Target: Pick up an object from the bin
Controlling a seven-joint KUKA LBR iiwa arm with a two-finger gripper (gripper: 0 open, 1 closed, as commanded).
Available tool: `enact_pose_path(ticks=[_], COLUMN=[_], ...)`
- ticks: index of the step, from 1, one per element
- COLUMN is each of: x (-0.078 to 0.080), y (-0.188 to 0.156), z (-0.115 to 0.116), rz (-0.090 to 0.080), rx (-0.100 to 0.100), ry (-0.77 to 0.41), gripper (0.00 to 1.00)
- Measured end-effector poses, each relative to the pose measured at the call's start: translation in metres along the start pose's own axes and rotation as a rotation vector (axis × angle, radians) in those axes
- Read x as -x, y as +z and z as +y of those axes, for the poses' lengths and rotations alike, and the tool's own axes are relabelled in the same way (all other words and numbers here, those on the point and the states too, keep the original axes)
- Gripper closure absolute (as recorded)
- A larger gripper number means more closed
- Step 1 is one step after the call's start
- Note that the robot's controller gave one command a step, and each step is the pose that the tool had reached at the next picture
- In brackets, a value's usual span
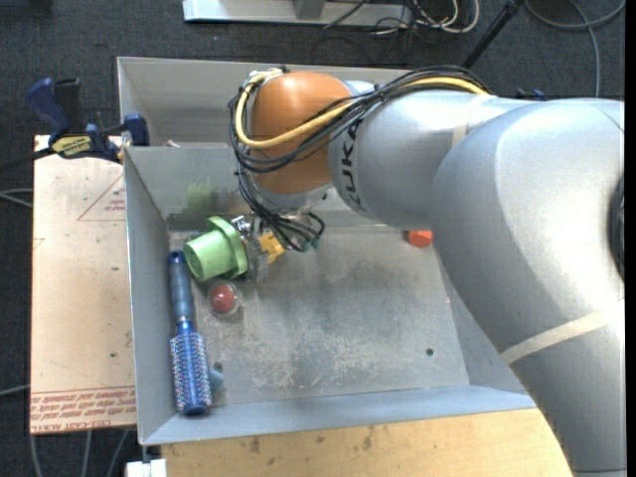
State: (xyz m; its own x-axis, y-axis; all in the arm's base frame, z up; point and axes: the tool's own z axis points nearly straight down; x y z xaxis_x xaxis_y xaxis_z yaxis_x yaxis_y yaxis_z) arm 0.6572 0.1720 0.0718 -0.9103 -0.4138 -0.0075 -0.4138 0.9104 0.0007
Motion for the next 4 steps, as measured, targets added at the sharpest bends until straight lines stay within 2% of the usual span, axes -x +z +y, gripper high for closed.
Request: enact_pose_path(ticks=[1,2,3,4], x=[-0.014,-0.005,-0.004,-0.009], y=[-0.139,-0.081,-0.083,0.005], z=[0.022,0.063,0.061,0.043], rz=[-0.005,0.009,0.005,0.008], rx=[-0.001,0.002,0.0,0.001], ry=[-0.013,0.13,0.132,0.229], gripper=[1.0,1.0,0.0,0.0])
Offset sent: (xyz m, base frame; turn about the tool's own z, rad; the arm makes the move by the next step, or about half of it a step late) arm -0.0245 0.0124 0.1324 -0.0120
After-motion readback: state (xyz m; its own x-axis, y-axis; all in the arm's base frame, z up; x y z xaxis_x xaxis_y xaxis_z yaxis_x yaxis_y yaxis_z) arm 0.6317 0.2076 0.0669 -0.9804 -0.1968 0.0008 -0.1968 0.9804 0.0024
